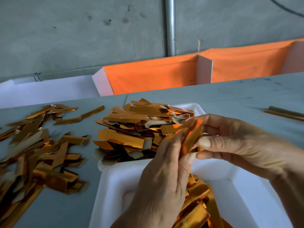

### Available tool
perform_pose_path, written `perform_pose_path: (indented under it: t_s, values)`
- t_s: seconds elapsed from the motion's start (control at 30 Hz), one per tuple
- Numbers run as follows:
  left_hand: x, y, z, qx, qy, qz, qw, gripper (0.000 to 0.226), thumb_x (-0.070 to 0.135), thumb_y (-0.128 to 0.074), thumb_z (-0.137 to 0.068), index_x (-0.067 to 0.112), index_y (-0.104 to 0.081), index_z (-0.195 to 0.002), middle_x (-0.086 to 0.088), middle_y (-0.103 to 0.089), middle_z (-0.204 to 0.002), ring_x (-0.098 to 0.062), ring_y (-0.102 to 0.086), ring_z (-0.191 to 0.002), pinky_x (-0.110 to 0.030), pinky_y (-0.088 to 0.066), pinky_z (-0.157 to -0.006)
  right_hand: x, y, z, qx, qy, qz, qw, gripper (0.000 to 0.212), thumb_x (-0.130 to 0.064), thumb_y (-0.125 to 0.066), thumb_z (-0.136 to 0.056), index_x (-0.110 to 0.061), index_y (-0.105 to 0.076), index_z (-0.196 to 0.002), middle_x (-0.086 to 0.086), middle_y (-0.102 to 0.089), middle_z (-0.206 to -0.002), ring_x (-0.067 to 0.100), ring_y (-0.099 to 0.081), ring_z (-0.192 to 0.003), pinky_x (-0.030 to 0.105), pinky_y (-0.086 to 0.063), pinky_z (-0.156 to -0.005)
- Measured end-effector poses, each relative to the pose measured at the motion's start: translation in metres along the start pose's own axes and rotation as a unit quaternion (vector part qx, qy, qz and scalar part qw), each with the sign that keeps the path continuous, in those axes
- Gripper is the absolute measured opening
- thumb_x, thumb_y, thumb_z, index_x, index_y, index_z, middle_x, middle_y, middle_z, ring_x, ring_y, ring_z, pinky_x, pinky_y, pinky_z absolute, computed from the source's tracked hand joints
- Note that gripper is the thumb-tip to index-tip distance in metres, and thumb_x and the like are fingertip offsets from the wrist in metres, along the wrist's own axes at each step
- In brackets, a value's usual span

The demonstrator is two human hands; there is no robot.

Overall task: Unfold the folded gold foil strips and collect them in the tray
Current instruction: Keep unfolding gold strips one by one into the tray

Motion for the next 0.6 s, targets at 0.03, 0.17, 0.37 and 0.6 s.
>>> perform_pose_path:
  t_s: [0.03, 0.17, 0.37, 0.6]
  values:
    - [0.0004, -0.0013, 0.0001, 0.003, -0.001, -0.013, 1.0, 0.063, 0.068, -0.01, -0.082, 0.048, -0.018, -0.142, 0.034, -0.027, -0.116, 0.012, -0.039, -0.106, -0.003, -0.037, -0.081, 0.0005, 0.0005, -0.0012, 0.008, 0.003, 0.013, 1.0, 0.062, -0.037, -0.092, -0.051, -0.023, -0.07, -0.108, 0.004, -0.071, -0.106, 0.018, -0.07, -0.096, 0.022, -0.055, -0.07]
    - [0.0003, -0.0016, -0.0008, 0.024, 0.004, -0.036, 0.999, 0.066, 0.067, -0.005, -0.08, 0.046, -0.024, -0.139, 0.032, -0.032, -0.112, 0.011, -0.041, -0.105, -0.004, -0.04, -0.077, -0.0008, 0.0021, -0.0028, 0.021, 0.015, 0.021, 0.999, 0.06, -0.036, -0.093, -0.05, -0.021, -0.07, -0.103, 0.004, -0.072, -0.094, 0.015, -0.07, -0.084, 0.022, -0.055, -0.067]
    - [0.0018, -0.0009, -0.0005, 0.047, 0.015, -0.043, 0.998, 0.056, 0.064, -0.009, -0.09, 0.044, -0.028, -0.138, 0.029, -0.04, -0.111, 0.014, -0.04, -0.103, 0.0, -0.038, -0.078, -0.003, -0.0008, -0.0012, 0.023, 0.024, 0.021, 0.999, 0.047, -0.029, -0.086, -0.064, -0.017, -0.069, -0.106, 0.005, -0.071, -0.091, 0.016, -0.07, -0.083, 0.023, -0.055, -0.069]
    - [-0.0025, -0.0004, -0.0005, 0.027, 0.059, -0.036, 0.997, 0.067, 0.066, -0.005, -0.074, 0.051, -0.017, -0.138, 0.034, -0.03, -0.116, 0.016, -0.039, -0.103, -0.001, -0.038, -0.077, -0.005, -0.0041, 0.0001, 0.024, 0.021, 0.006, 0.999, 0.057, -0.043, -0.086, -0.06, -0.014, -0.069, -0.107, 0.005, -0.071, -0.084, 0.013, -0.068, -0.08, 0.022, -0.055, -0.068]
Point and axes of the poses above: each hand's wrist, its own z-axis away from the middle knuckle, its own y-axis out of the back of the hand, x = y × z, the point moved 8 cm from there along -z, towards the middle knuckle
